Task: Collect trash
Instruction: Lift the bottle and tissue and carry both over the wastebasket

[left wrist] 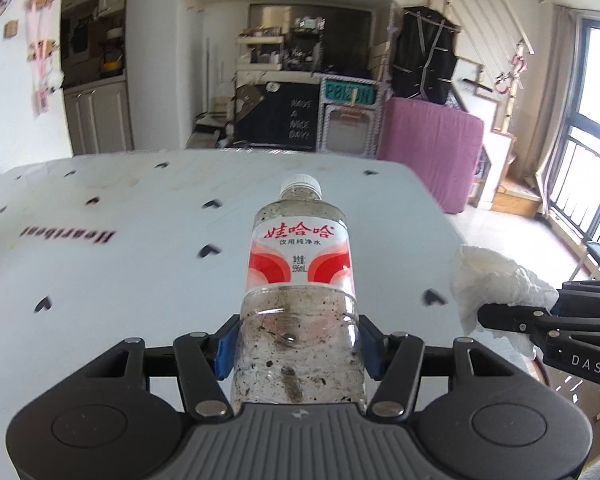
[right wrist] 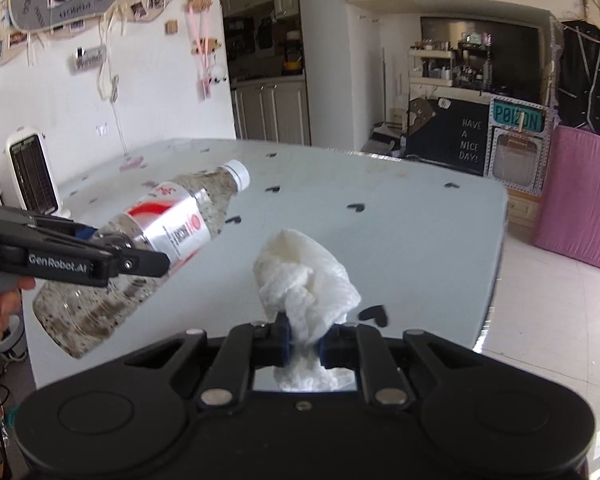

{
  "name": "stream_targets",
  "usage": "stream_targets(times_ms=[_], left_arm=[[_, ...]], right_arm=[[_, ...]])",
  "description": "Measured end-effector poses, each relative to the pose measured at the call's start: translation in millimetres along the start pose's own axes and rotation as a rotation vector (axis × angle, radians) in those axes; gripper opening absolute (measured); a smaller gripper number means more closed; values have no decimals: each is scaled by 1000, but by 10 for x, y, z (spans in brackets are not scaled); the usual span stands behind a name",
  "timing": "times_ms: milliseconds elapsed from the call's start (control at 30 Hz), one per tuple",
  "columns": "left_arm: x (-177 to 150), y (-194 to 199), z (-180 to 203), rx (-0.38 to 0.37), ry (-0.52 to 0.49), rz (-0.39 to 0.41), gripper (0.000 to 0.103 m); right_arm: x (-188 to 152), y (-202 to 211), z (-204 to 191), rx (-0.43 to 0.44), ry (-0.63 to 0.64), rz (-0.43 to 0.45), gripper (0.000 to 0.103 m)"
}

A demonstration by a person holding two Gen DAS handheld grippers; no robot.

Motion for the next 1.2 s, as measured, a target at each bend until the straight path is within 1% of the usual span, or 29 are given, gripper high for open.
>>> stream_targets(times_ms=[167,300,567,700,933,1200], left_arm=[[120,77,409,-23,-35,30,59],[164,93,754,-43,-62,43,59],[204,20,1560,-107,-118,50,59],[196,-68,1987,-147,-150,45,59],[151,-350,2665,-204,-200,12,59],[13,-828,3288,-266,-247,-58,59]], right_arm=[[21,326,223,-36,-28,43,13],[-20,568,501,-78,-60,70,13],[-205,1052,1099,-176,-100,122,13],[-320,1245,1428,-226,-139,142,13],[-549,1436,1940,-283,-214,173,13],[-957,1413,2567,-367,-320,150,13]])
Point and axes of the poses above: each gripper's, at about its wrist camera, not at the fingertips, and y roughly against the way its jaws point, z to its right, x to its top, the point moved 10 cm from there along -y, roughly the way its jaws point, and after that the axes turned 4 degrees about -z, right-handed, at the moved point
